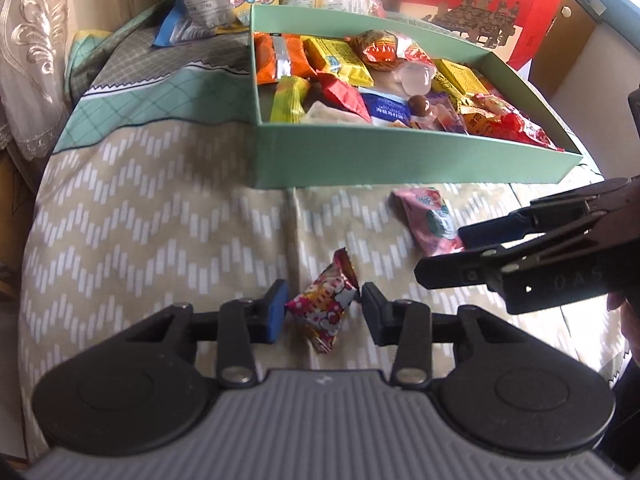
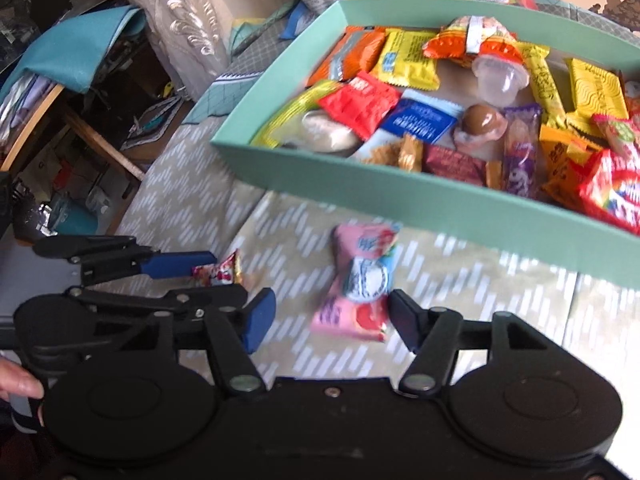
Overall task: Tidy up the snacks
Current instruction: 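Grasp the small printed candy with the left tool while the right tool grasps the pink candy, then carry both candies into the green box and open both tools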
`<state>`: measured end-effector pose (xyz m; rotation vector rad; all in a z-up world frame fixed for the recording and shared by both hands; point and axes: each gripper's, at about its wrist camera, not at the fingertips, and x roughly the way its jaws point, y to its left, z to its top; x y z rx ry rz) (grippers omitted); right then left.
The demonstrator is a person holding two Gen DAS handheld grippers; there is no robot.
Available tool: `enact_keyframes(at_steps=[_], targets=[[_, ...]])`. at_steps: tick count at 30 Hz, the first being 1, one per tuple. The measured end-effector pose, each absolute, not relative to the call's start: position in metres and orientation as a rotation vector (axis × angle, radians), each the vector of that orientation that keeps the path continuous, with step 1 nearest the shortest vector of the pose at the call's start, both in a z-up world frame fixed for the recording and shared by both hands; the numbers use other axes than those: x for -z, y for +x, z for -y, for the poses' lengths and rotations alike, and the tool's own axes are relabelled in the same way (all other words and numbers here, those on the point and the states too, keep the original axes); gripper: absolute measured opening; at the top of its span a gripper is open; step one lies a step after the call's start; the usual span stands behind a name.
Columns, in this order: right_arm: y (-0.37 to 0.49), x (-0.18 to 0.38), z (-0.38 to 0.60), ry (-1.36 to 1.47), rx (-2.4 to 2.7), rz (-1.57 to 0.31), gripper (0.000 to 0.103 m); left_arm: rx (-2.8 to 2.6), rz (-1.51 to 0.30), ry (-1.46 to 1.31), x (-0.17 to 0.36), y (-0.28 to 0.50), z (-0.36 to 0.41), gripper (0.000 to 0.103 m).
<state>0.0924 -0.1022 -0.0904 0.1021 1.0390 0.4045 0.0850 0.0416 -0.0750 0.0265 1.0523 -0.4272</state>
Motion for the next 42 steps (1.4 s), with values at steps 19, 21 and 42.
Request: enact_keyframes(at_steps=[19,21,42], targets=[[0.085,0.095,0.102,0.004,-0.219,-0.975,0.027,0.435,-0.970,0.222,0.070,0.066,-0.025,0.066],[0.078,0.096,0.116,0.029,-0.196,-0.977,0.027,0.473,-0.933,0.283,0.069,0.061,-0.015,0.064],[0.049,0.097,0.154,0.150,-0.164,-0.980,0.040,0.530,-1.035,0.249,0.072,0.043,0.001,0.037]])
